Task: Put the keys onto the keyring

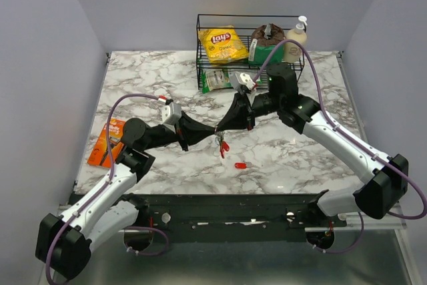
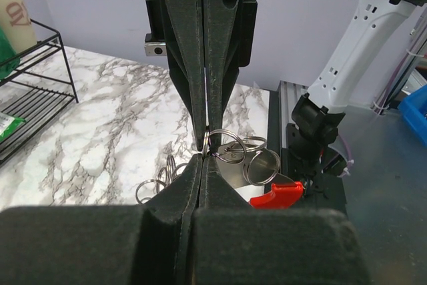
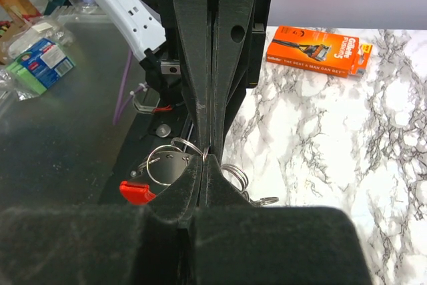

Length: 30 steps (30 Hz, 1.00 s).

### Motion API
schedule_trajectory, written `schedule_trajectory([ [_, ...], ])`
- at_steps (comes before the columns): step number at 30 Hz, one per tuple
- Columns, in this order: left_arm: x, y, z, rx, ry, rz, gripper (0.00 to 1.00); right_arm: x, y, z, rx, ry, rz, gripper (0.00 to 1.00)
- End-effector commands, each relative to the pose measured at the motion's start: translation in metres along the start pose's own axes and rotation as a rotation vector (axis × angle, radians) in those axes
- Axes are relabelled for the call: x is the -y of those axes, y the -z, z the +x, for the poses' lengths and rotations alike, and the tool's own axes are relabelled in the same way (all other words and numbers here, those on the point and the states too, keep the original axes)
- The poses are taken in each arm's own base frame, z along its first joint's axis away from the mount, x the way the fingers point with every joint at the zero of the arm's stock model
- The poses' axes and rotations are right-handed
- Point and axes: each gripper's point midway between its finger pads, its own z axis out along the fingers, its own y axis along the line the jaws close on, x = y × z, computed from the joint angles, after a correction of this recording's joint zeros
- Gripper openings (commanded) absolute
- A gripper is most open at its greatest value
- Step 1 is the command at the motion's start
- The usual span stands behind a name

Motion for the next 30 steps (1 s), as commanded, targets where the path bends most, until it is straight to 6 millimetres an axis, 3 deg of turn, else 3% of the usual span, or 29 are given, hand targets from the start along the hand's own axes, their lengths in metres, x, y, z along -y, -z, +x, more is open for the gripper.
schedule_trajectory([
  [1,0.002,-0.004,-0.020,0.053,-0.049,0.005,0.00,-0.003,-0.004,0.002,0.004,0.015,-0.023,0.02],
  [4,0.000,-0.002,-0.018,0.060,-0.052,-0.014,0.00,-0.001,-0.003,0.002,0.002,0.018,-0.005,0.06],
  [11,-0.003,0.006,-0.016,0.115,-0.111,-0.058,0.00,0.003,0.001,0.000,0.003,0.041,0.056,0.45],
  [17,-0.005,0.016,-0.012,0.148,-0.178,-0.106,0.00,0.009,0.012,0.000,0.000,0.090,0.179,0.68],
  [21,-0.005,0.021,-0.011,0.155,-0.226,-0.123,0.00,0.009,0.024,-0.006,0.032,0.126,0.270,0.78],
  [30,-0.004,0.027,-0.014,0.142,-0.370,-0.164,0.00,0.025,0.040,0.026,0.010,0.025,0.462,0.86],
])
